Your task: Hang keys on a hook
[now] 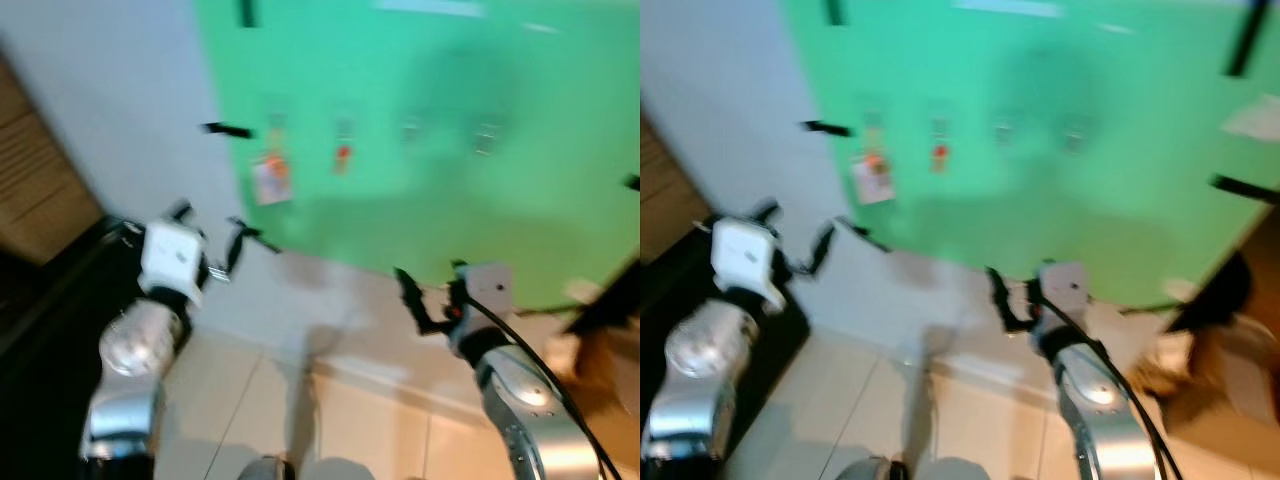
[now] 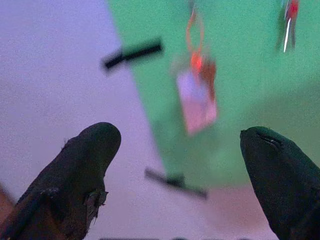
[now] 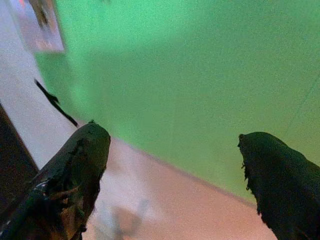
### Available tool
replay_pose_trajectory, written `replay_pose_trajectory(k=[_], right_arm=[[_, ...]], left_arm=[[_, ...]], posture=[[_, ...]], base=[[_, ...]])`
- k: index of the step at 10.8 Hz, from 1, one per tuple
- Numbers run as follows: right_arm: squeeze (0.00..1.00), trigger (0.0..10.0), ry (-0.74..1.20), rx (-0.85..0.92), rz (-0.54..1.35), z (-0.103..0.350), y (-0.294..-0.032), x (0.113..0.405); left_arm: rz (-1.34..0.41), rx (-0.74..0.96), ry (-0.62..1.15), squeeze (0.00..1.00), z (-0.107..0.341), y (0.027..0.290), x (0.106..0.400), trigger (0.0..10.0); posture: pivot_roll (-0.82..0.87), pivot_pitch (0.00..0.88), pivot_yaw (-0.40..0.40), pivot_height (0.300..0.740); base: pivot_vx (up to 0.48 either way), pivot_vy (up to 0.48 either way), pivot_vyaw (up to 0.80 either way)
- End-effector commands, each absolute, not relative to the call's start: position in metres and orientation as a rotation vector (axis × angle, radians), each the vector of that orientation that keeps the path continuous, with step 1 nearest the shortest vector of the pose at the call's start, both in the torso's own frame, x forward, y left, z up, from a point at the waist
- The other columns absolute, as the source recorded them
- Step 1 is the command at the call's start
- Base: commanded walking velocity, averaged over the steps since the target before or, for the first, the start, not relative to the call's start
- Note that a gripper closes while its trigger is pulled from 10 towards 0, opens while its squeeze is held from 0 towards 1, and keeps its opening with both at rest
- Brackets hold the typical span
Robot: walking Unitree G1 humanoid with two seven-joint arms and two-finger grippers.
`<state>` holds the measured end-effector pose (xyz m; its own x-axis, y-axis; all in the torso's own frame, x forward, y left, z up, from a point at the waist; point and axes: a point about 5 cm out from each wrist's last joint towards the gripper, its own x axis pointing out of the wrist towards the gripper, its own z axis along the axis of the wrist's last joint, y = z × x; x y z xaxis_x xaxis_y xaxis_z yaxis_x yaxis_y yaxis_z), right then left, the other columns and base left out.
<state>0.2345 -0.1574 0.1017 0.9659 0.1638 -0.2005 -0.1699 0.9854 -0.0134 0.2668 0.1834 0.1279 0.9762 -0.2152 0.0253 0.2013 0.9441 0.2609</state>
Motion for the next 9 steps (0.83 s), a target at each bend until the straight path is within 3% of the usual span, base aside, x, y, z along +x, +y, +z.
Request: replay_pose_trajectory(k=[1,2,9], right_arm=[[1.0,10.0,0.202,-0.026,0.151,0.099,-0.159,0.234],[1.0,10.0,0.197,-0.058,0.124,0.097,-0.163,0.233],[1.0,10.0,0.181,-0.091,0.1,0.098,-0.178,0.229]], left_arm=[[-0.204,0.255,-0.028,0.77,0.13,0.184,0.267,10.0],[-0.205,0.229,0.02,0.69,0.126,0.18,0.268,10.0],[-0.223,0.202,0.047,0.69,0.123,0.177,0.276,10.0]], posture=[[-0.06,0.0,0.038,0.732],[-0.08,0.0,0.059,0.732],[-0.12,0.0,0.074,0.732]], base=[[0.0,0.0,0.8],[0.0,0.0,0.8],[0.0,0.0,0.8]])
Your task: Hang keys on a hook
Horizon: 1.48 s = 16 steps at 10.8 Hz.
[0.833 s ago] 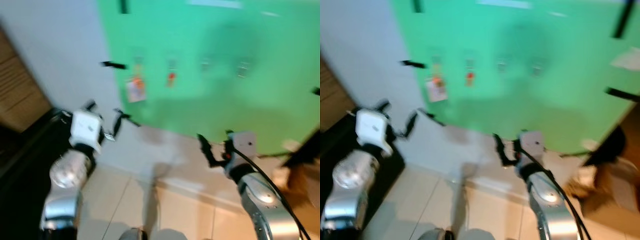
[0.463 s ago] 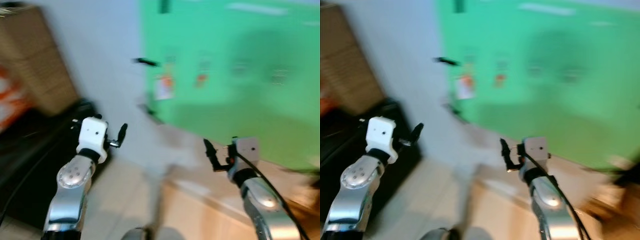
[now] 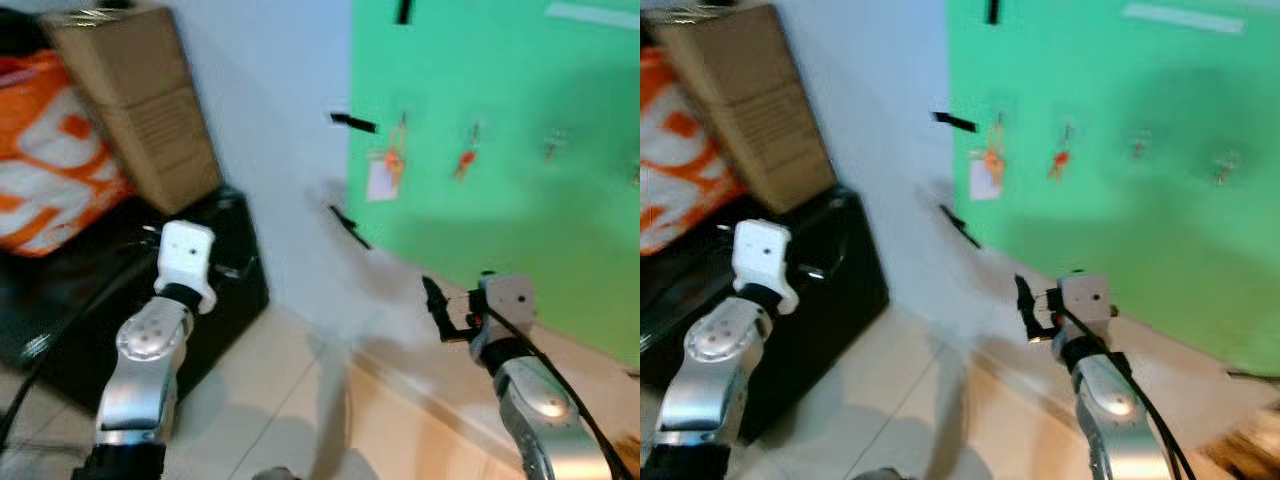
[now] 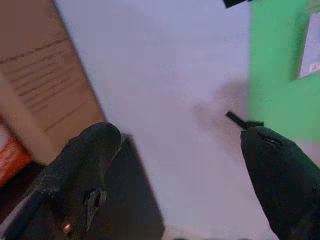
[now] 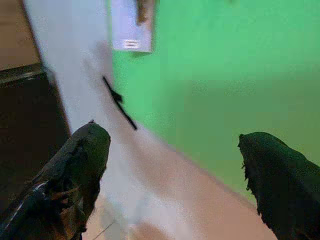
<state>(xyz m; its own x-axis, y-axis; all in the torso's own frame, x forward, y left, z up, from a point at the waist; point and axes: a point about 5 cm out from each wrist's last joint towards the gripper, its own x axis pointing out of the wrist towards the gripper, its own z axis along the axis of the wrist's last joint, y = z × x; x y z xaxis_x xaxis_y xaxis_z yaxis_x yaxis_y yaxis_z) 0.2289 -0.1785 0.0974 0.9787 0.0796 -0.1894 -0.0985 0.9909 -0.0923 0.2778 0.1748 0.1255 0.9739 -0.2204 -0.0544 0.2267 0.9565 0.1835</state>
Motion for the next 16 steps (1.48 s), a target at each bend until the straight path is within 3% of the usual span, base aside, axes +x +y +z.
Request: replay_pose_trajectory(k=[1,5,8,12,16], right_arm=[[1.0,10.0,0.18,-0.103,0.109,0.099,-0.177,0.229],[1.0,10.0,0.186,-0.005,0.062,0.098,-0.176,0.234],[1.0,10.0,0.2,-0.021,0.195,0.096,-0.159,0.233],[1.0,10.0,0.204,-0.015,0.199,0.095,-0.159,0.235],[1.0,10.0,0.19,-0.021,0.107,0.097,-0.165,0.239]], left_arm=[[-0.265,0.212,0.054,0.69,0.122,0.175,0.276,10.0],[-0.303,0.204,0.077,0.71,0.115,0.174,0.271,10.0],[-0.305,0.195,0.079,0.71,0.116,0.172,0.272,10.0],[-0.323,0.197,0.069,0.71,0.119,0.17,0.273,10.0],[-0.328,0.194,0.055,0.71,0.122,0.168,0.278,10.0]], posture=[[-0.12,0.0,0.071,0.732],[-0.11,0.0,0.063,0.732],[-0.1,0.0,0.058,0.732],[-0.1,0.0,0.057,0.732],[-0.11,0.0,0.067,0.732]], base=[[0.0,0.0,0.8],[0.0,0.0,0.8],[0.284,0.0,0.8],[0.304,0.0,0.75],[0.307,0.0,0.0]])
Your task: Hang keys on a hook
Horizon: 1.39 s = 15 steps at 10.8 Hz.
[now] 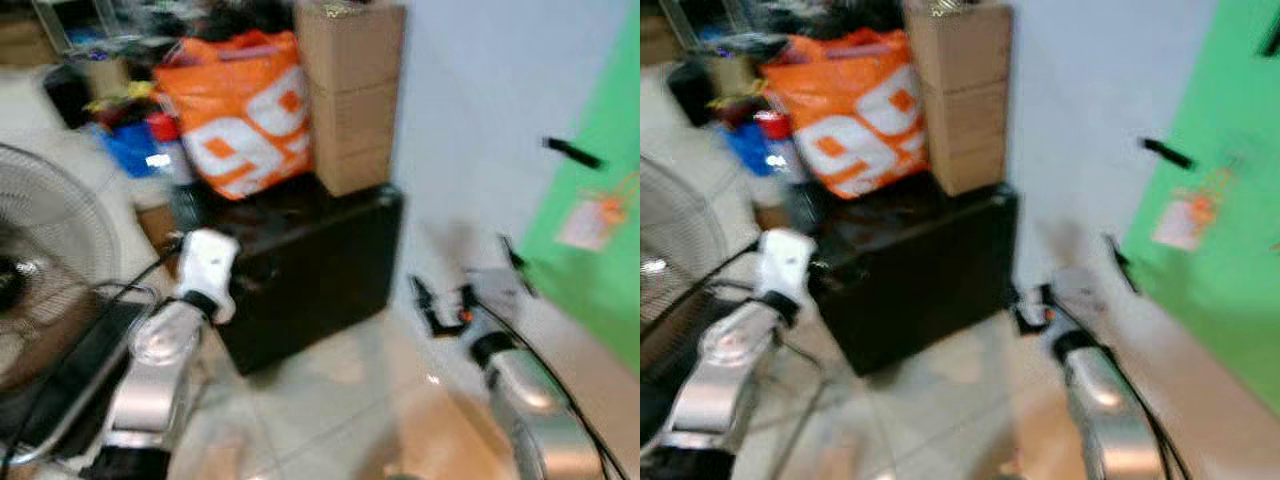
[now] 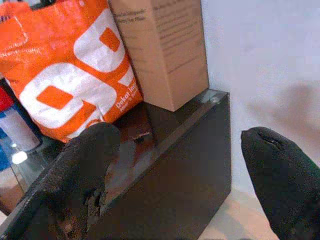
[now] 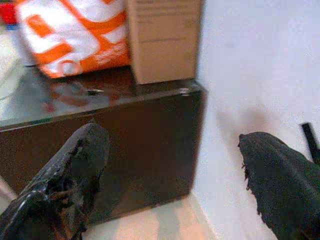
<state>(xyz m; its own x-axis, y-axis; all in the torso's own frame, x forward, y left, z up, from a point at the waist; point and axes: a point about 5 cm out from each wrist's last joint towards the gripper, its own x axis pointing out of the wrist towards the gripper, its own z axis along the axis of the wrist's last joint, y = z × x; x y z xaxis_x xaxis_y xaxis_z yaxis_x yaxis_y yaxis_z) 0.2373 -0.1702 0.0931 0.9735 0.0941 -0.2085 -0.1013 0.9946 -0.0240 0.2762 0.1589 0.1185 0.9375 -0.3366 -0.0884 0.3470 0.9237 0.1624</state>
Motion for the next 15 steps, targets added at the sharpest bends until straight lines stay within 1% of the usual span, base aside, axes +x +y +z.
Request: replay_pose_trajectory(k=[1,9,10,11,12,13,14,15], right_arm=[[1.0,10.0,0.194,-0.036,0.091,0.096,-0.167,0.24],[1.0,10.0,0.177,-0.06,0.061,0.096,-0.168,0.246],[0.99,10.0,0.176,-0.064,0.06,0.096,-0.168,0.246],[0.64,10.0,0.176,-0.07,0.061,0.096,-0.168,0.246],[0.51,10.0,0.176,-0.074,0.063,0.096,-0.169,0.247],[0.13,10.0,0.174,-0.081,0.067,0.096,-0.17,0.247],[0.01,10.0,0.174,-0.087,0.07,0.096,-0.171,0.248],[0.0,10.0,0.174,-0.103,0.073,0.097,-0.173,0.249]], left_arm=[[-0.326,0.189,0.053,0.71,0.122,0.167,0.279,10.0],[-0.329,0.189,0.053,0.72,0.121,0.167,0.282,10.0],[-0.328,0.187,0.051,0.72,0.121,0.166,0.283,10.0],[-0.325,0.181,0.049,0.72,0.121,0.164,0.284,10.0],[-0.33,0.177,0.048,0.72,0.12,0.162,0.284,10.0],[-0.335,0.177,0.046,0.72,0.12,0.16,0.284,10.0],[-0.338,0.176,0.045,0.73,0.12,0.159,0.284,10.0],[-0.348,0.172,0.045,0.73,0.118,0.157,0.285,10.0]], posture=[[-0.11,0.0,0.066,0.732],[-0.1,0.0,0.064,0.732],[-0.1,0.0,0.062,0.732],[-0.11,0.0,0.062,0.732],[-0.11,0.0,0.056,0.732],[-0.11,0.0,0.053,0.732],[-0.11,0.0,0.051,0.732],[-0.13,0.0,0.052,0.732]], base=[[0.307,0.0,0.0],[0.307,0.0,0.0],[0.315,0.0,0.0],[0.315,0.0,0.0],[0.315,0.0,0.0],[0.315,0.0,0.0],[0.319,0.0,0.0],[0.319,0.0,0.0]])
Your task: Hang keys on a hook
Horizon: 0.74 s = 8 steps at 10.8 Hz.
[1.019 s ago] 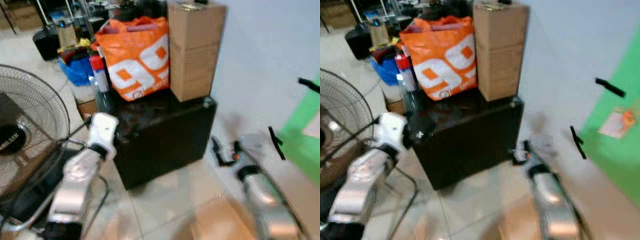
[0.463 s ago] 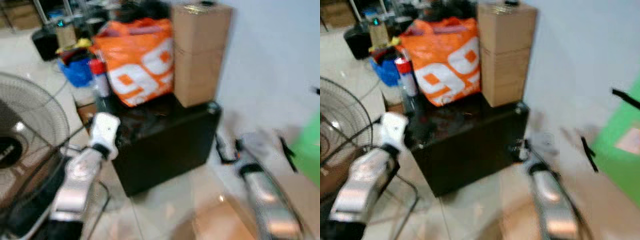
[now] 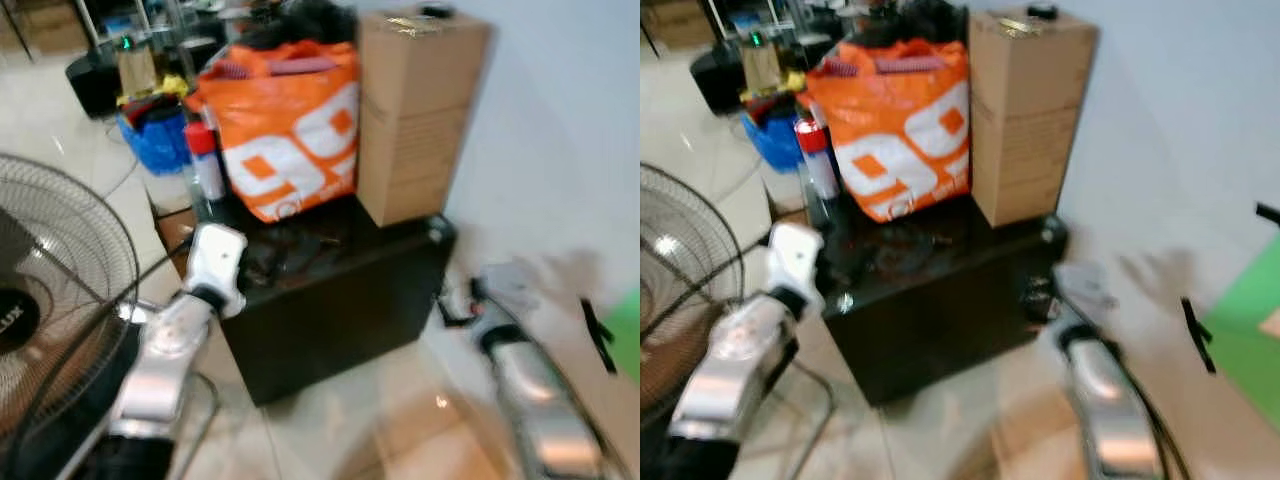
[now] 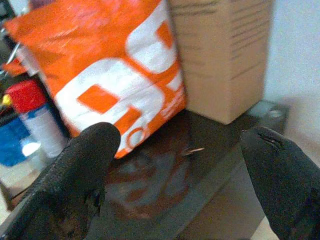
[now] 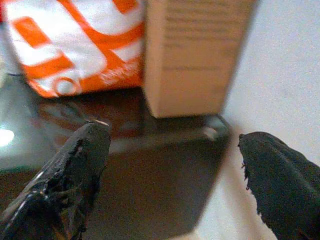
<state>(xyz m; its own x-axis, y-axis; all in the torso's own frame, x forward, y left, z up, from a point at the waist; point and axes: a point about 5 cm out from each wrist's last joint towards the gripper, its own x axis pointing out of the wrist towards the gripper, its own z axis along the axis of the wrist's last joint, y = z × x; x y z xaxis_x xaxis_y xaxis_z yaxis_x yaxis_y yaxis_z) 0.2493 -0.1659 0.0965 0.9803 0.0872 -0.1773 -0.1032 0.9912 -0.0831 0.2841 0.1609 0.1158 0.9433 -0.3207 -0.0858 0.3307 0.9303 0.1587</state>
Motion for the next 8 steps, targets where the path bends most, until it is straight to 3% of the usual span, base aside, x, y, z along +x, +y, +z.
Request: replay_pose_trajectory(k=[1,8], right_arm=[[0.0,10.0,0.17,-0.116,0.061,0.099,-0.176,0.248],[0.0,10.0,0.188,-0.13,-0.012,0.099,-0.186,0.235]], left_arm=[[-0.352,0.167,0.046,0.73,0.117,0.156,0.286,10.0],[-0.401,0.156,0.049,0.73,0.115,0.146,0.292,10.0]], posture=[[-0.16,0.0,0.064,0.732],[-0.21,0.0,0.104,0.732]], base=[[0.322,0.0,0.0],[0.327,0.0,0.0]])
